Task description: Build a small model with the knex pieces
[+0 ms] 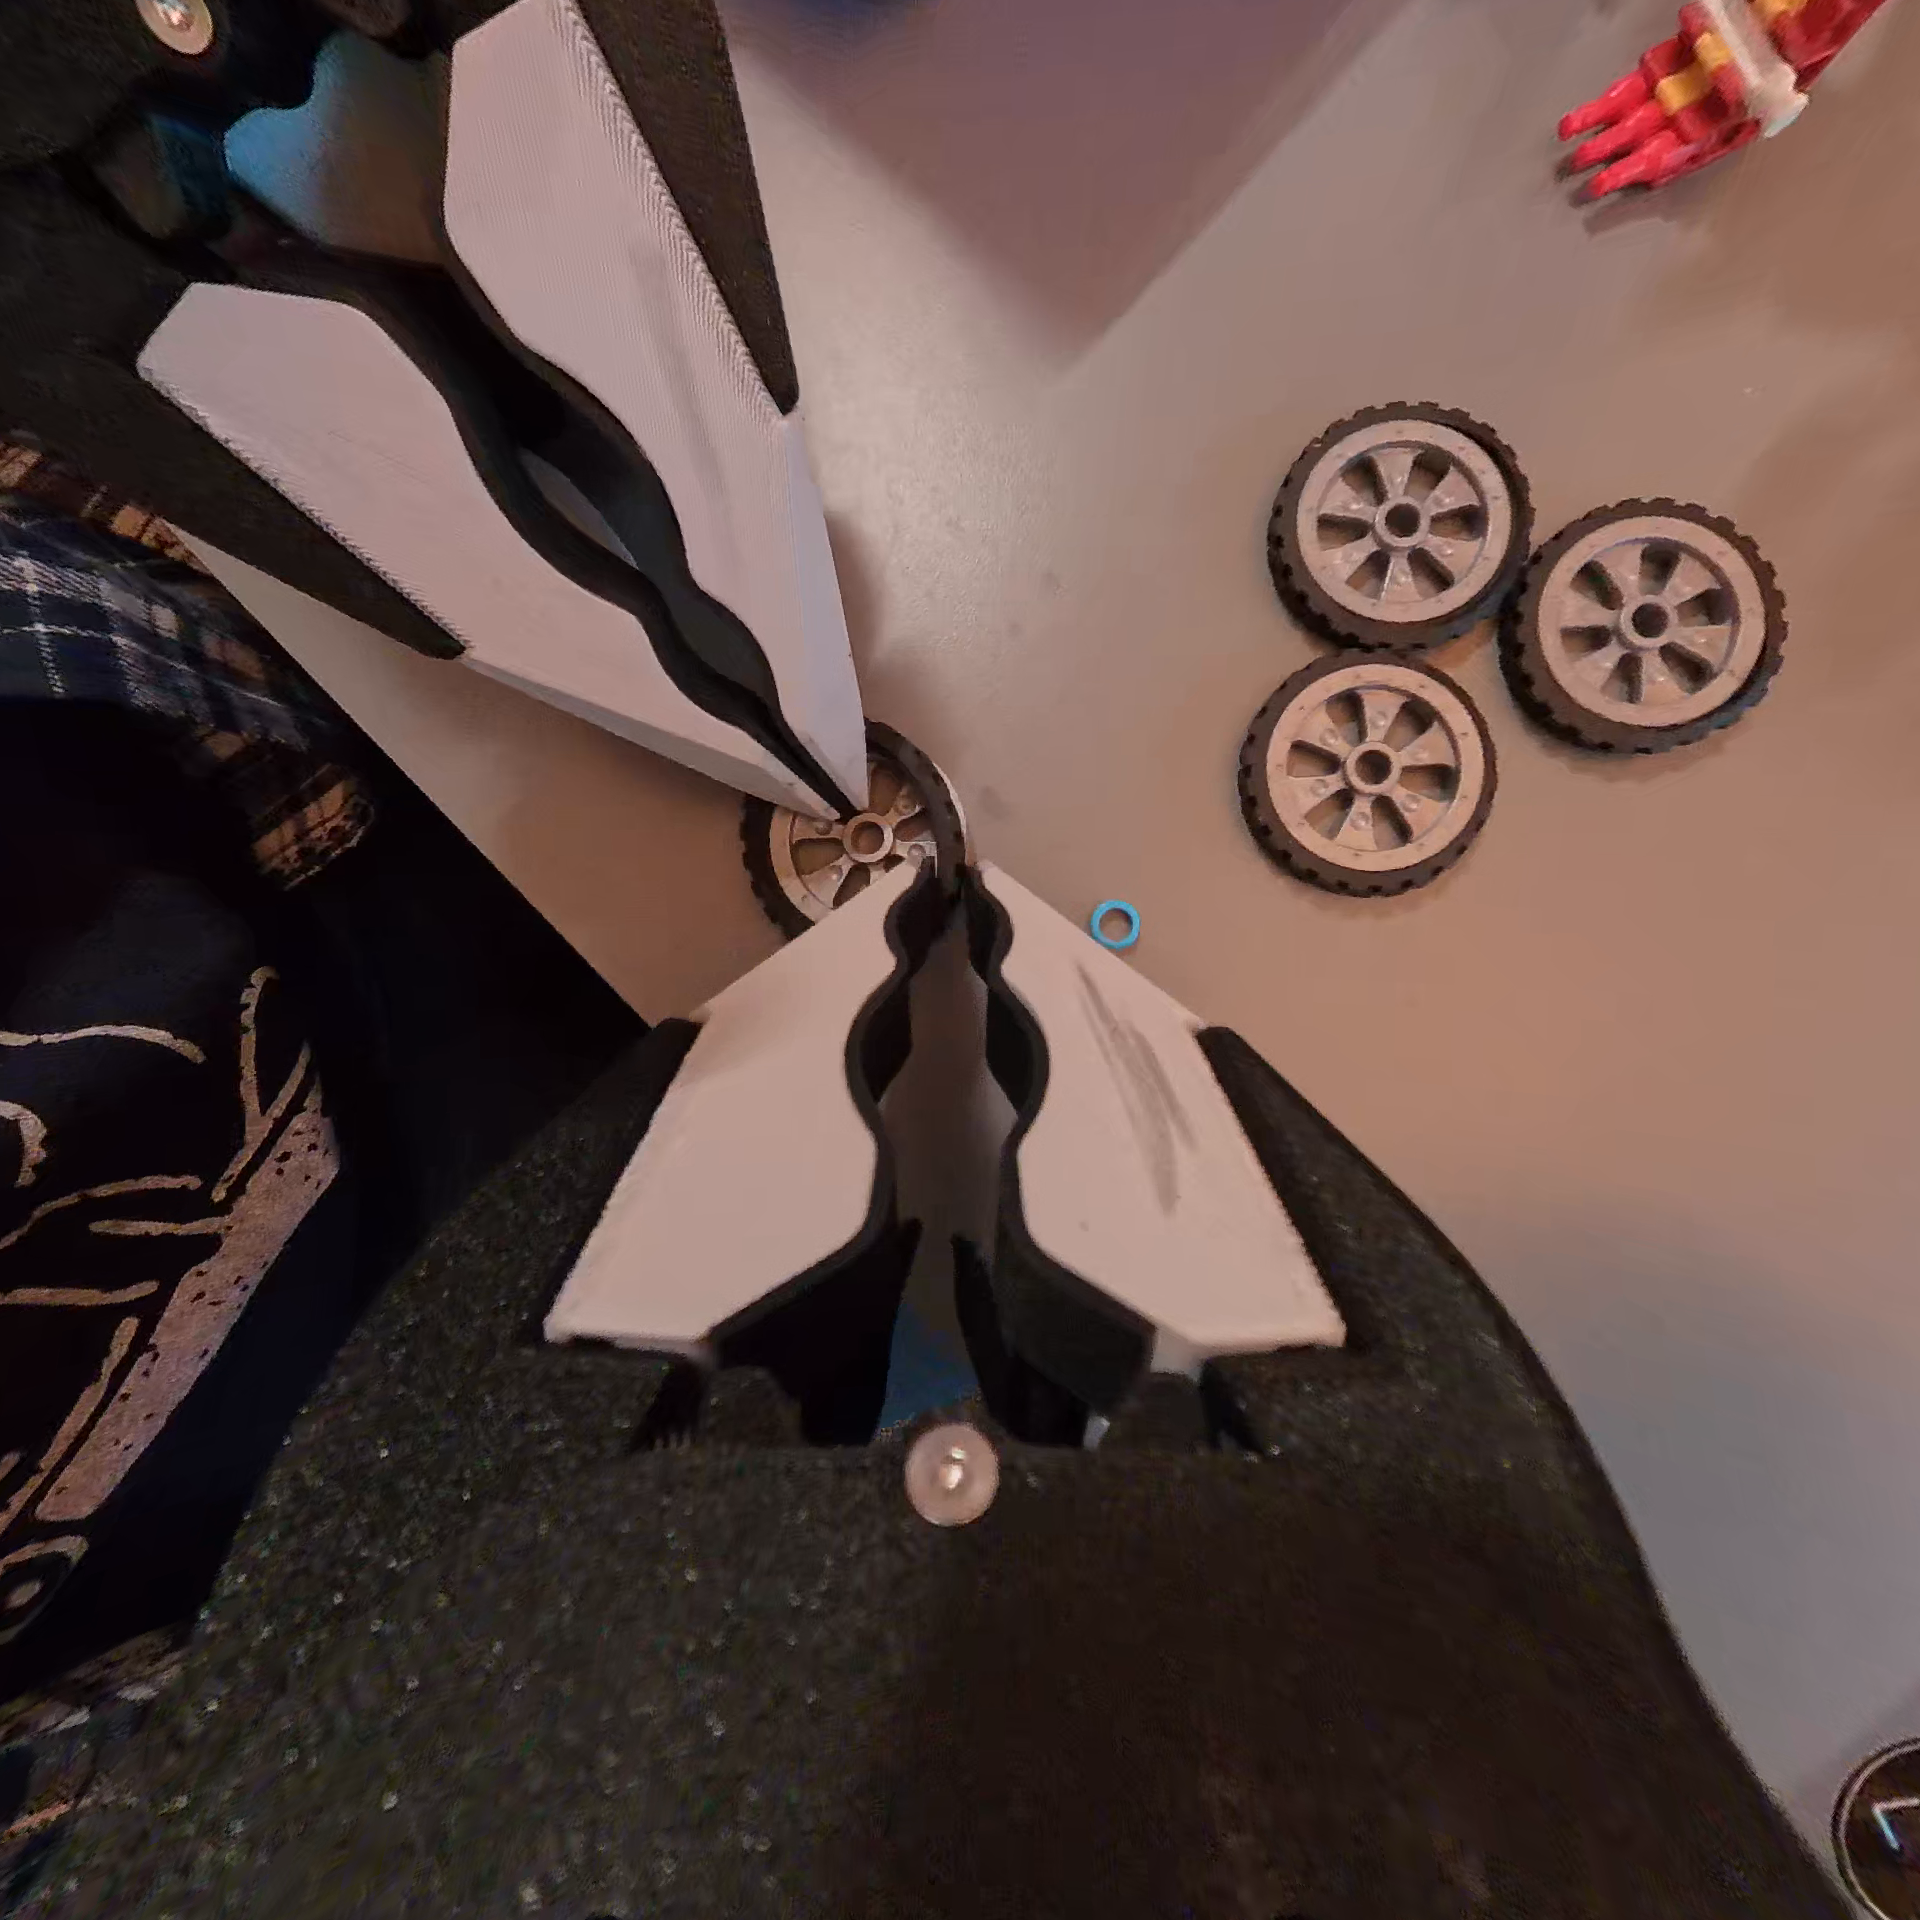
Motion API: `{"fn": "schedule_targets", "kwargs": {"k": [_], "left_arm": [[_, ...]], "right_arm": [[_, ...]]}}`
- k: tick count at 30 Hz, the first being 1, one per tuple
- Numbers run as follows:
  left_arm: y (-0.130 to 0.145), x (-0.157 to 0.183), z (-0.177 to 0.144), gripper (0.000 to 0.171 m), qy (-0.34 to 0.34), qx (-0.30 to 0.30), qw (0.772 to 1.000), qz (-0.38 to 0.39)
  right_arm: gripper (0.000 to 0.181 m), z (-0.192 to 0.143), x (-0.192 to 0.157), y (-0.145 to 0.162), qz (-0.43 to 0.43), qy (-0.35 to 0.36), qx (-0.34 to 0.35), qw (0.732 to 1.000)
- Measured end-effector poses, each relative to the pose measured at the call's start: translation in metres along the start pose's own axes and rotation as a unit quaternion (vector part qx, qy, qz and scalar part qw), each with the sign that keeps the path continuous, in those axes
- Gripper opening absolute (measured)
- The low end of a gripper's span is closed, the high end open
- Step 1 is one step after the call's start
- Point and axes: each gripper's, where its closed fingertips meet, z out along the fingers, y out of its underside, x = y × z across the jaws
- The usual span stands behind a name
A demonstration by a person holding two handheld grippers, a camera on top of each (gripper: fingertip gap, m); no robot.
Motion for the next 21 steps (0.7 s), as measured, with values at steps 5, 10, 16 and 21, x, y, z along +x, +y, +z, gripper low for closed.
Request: {"fn": "schedule_targets", "kwargs": {"k": [5, 10, 16, 21], "left_arm": [[-0.0010, 0.0018, 0.0007, 0.000, 0.001, 0.001, 1.000, 0.002], [-0.0012, 0.0020, 0.0009, 0.000, 0.002, 0.003, 1.000, 0.002], [-0.0018, 0.0023, 0.0015, 0.000, 0.004, 0.004, 1.000, 0.001], [-0.0043, 0.0037, 0.0028, 0.000, 0.005, 0.007, 1.000, 0.003]], "right_arm": [[0.006, -0.0023, -0.0017, 0.0021, 0.001, -0.002, 0.010, 1.000], [0.005, -0.0045, -0.0020, 0.0027, -0.002, 0.001, 0.018, 1.000], [0.005, -0.0035, 0.0003, 0.0038, 0.047, -0.012, 0.037, 0.998], [0.005, -0.0004, 0.0061, 0.0015, 0.062, -0.003, 0.034, 0.998]]}}
